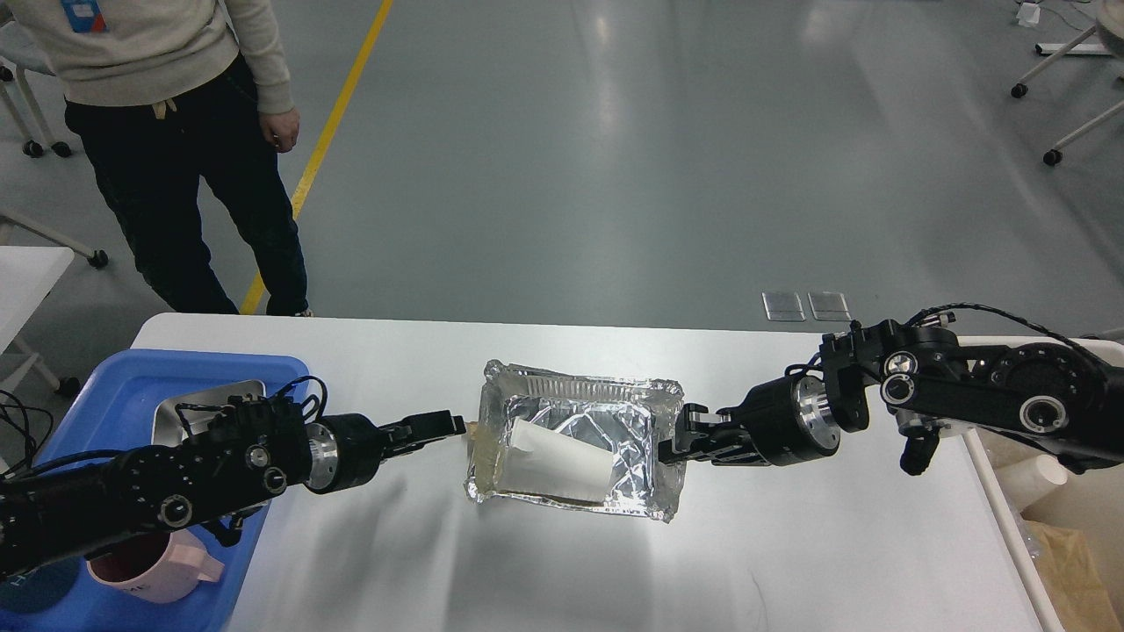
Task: Tidy desktop
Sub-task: 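Reach the left gripper to the crumpled paper ball and grasp it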
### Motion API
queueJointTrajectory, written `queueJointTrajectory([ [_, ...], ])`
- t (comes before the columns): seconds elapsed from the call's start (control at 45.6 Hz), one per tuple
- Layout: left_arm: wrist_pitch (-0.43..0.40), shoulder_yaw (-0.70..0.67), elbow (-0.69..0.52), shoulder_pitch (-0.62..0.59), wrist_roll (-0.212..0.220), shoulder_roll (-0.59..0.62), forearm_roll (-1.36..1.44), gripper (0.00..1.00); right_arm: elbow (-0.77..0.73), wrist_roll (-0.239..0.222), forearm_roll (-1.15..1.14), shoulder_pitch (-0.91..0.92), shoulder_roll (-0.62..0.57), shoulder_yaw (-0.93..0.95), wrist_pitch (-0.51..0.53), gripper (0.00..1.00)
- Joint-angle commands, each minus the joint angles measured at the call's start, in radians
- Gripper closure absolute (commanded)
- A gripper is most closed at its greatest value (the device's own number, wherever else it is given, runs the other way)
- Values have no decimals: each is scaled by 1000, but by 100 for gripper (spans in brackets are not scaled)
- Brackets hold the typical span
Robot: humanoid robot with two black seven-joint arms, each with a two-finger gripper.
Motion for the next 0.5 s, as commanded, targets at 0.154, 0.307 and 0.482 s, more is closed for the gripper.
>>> queueJointTrajectory([
  [0.154,8,39,111,2,-18,-134,72,4,8,0,-1,0,-7,6,0,100],
  [0.307,12,40,150,3,-32,-183,99,5,8,0,-1,0,-6,7,0,100],
  [0.482,15,43,199,16,-35,-237,122,8,8,0,-1,0,-7,13,0,100],
])
